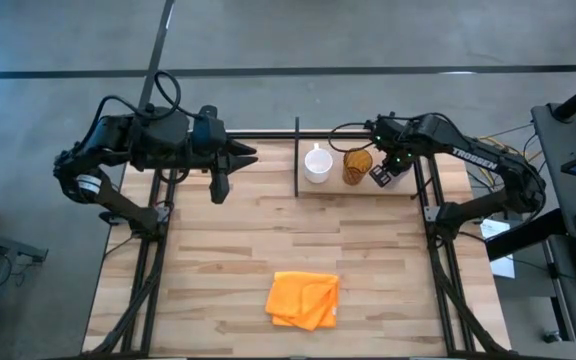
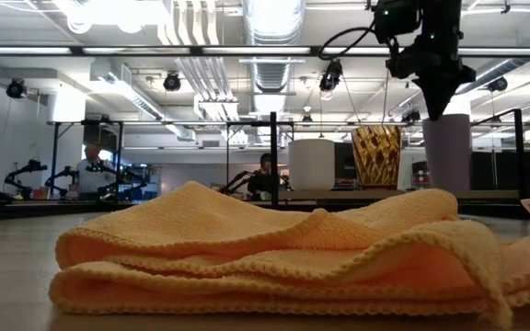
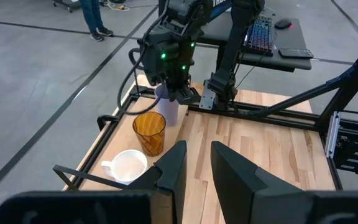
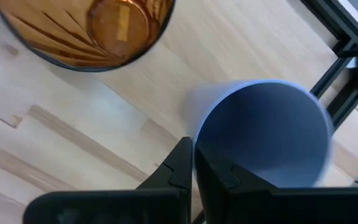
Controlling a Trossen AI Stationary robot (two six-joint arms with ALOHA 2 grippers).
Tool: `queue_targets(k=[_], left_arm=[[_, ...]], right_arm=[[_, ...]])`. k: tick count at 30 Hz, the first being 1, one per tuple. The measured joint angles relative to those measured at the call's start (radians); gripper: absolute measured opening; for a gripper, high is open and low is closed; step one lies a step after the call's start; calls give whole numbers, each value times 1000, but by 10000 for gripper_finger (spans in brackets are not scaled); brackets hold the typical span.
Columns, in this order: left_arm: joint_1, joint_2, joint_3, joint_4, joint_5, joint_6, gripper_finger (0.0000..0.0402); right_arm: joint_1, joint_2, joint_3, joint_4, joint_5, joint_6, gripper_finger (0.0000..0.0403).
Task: Stack small to large cups/mugs on shelf
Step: Put the purple cup on the shelf
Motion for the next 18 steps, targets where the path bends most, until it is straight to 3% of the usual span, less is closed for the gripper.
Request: queue_targets(k=[18], left_arm=[[0, 0, 0, -3, 0, 5, 61]], right_arm=[[0, -17, 31, -4, -15, -1, 16]])
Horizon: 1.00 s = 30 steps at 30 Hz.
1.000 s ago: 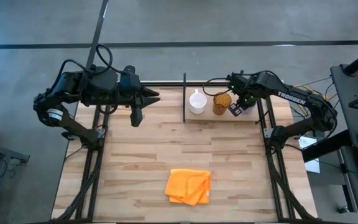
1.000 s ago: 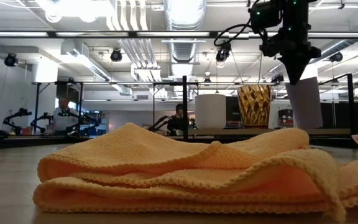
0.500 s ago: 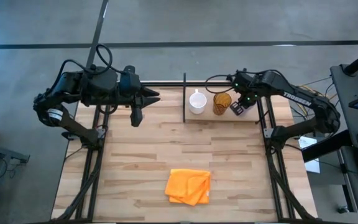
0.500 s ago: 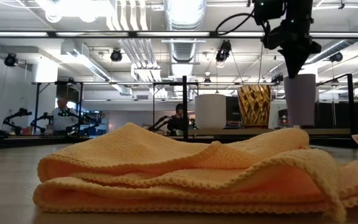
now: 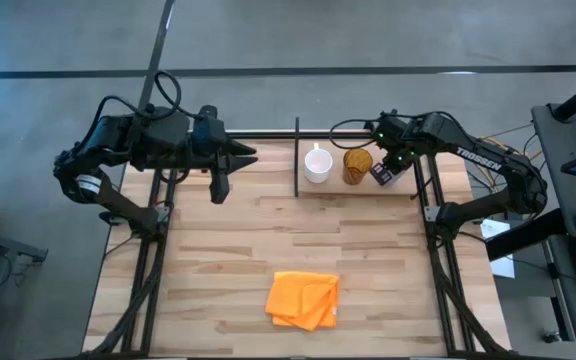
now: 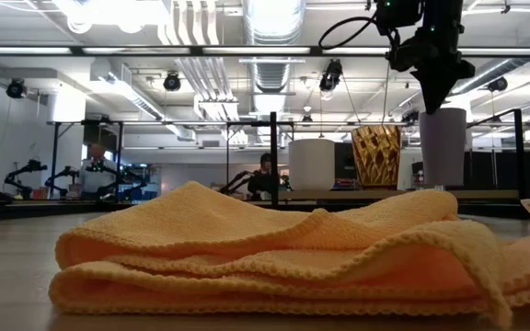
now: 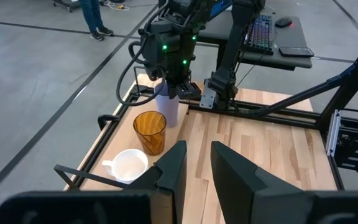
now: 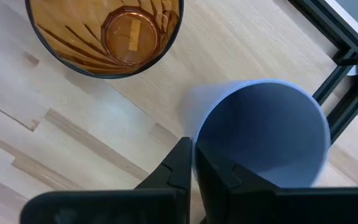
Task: Stack small to large cups/mugs on shelf
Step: Put the purple cup on the shelf, then return to Home Position
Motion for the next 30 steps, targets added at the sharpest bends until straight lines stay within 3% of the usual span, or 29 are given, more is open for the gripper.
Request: queue_targets(k=[10, 22, 30], left_arm=[[0, 0, 0, 0, 0, 0, 61], [0, 0, 0, 1, 0, 0, 61], [0, -5, 1, 4, -20, 1, 61]], right_arm=[[0, 0, 0, 5, 0, 0, 56], [0, 0, 13, 5, 27, 0, 58], [2, -1, 143, -58, 27, 1, 58]])
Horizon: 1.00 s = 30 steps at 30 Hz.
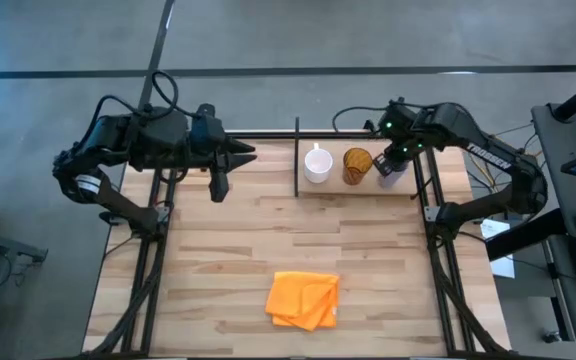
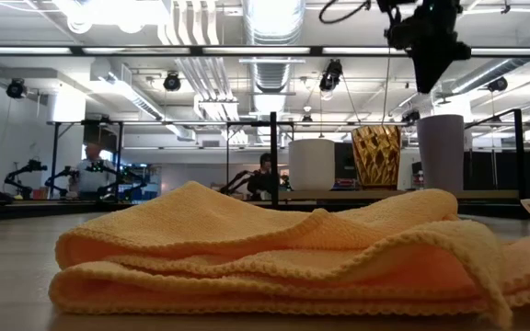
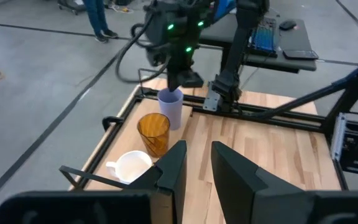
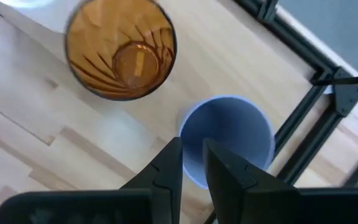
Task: Stack small to large cups/mugs on shelf
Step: Return to Home Position
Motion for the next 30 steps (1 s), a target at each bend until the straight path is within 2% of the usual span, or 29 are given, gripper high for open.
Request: queue_targets(k=[4, 9, 12, 16, 20, 24, 30], left_arm=[[0, -22, 3, 0, -34, 1, 61], [0, -46, 3, -9, -42, 7, 58], [0, -59, 3, -22, -45, 49, 37], [0, -77, 3, -34, -52, 51, 5], [0, -84, 3, -36, -68, 51, 1], [0, -98, 3, -55, -68, 44, 1], [-1, -142, 3, -57, -68, -27, 1]], right_arm=[[1, -3, 124, -77, 0, -1, 58], [27, -21, 279, -84, -7, -48, 45], [57, -34, 366, -82, -8, -53, 16], [112, -55, 456, -80, -8, -46, 9], [193, -81, 515, -79, -9, 26, 8], [324, -106, 542, -40, -8, 58, 8], [538, -124, 518, 166, -3, 27, 8]])
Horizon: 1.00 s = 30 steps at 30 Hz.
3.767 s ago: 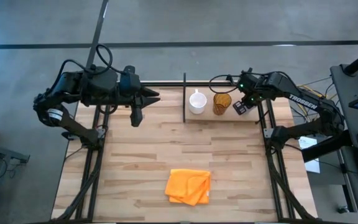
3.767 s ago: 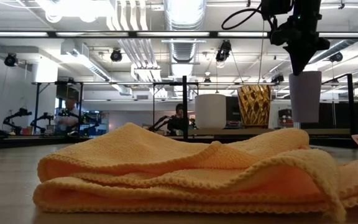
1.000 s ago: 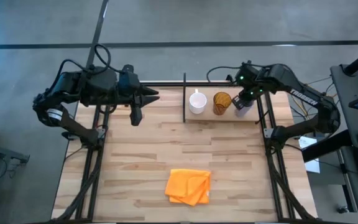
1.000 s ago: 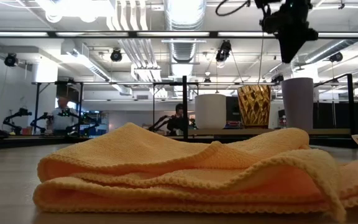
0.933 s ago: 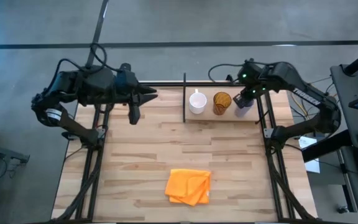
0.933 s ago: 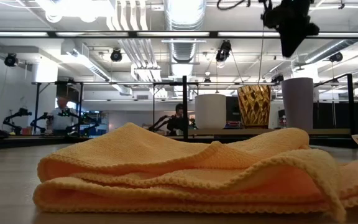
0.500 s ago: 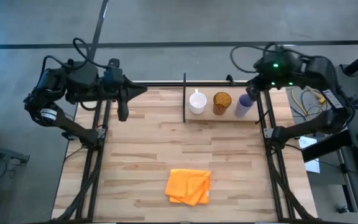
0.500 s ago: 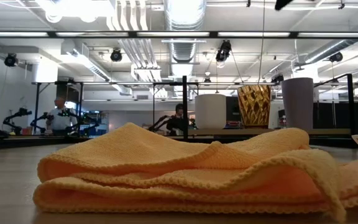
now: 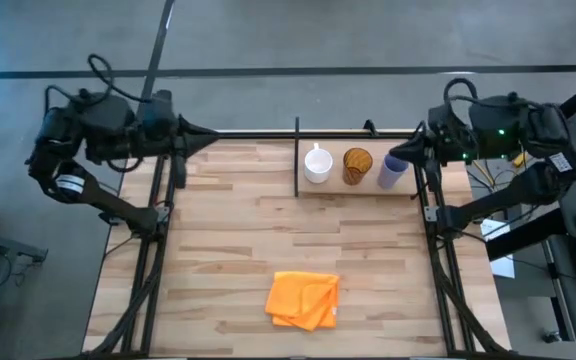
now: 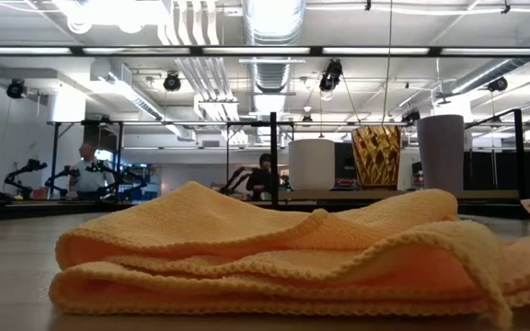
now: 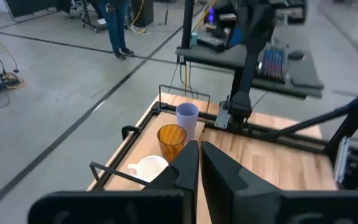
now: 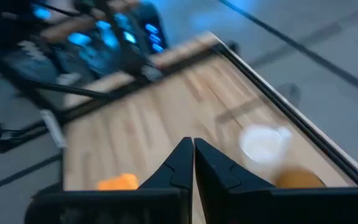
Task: Stack small to large cups/mugs on shelf
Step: Return to Home Position
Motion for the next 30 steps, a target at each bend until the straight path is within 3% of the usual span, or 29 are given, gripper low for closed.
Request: queue_targets(k=[3, 8, 21, 26, 30], left_arm=[[-2, -29, 0, 0, 0, -7, 1], [-38, -72, -6, -7, 4, -7, 1], [-45, -151, -39, -28, 6, -1, 1], [-45, -194, -121, -4, 143, 24, 1], [-45, -242, -213, 128, 192, 112, 0]], right_arm=[[82, -1, -31, 118, 12, -45, 8], [176, -4, -80, 209, 135, -104, 8], [198, -31, -118, 349, 161, -203, 8], [198, -47, -156, 447, 160, -264, 8], [198, -56, -178, 458, 161, -257, 8]])
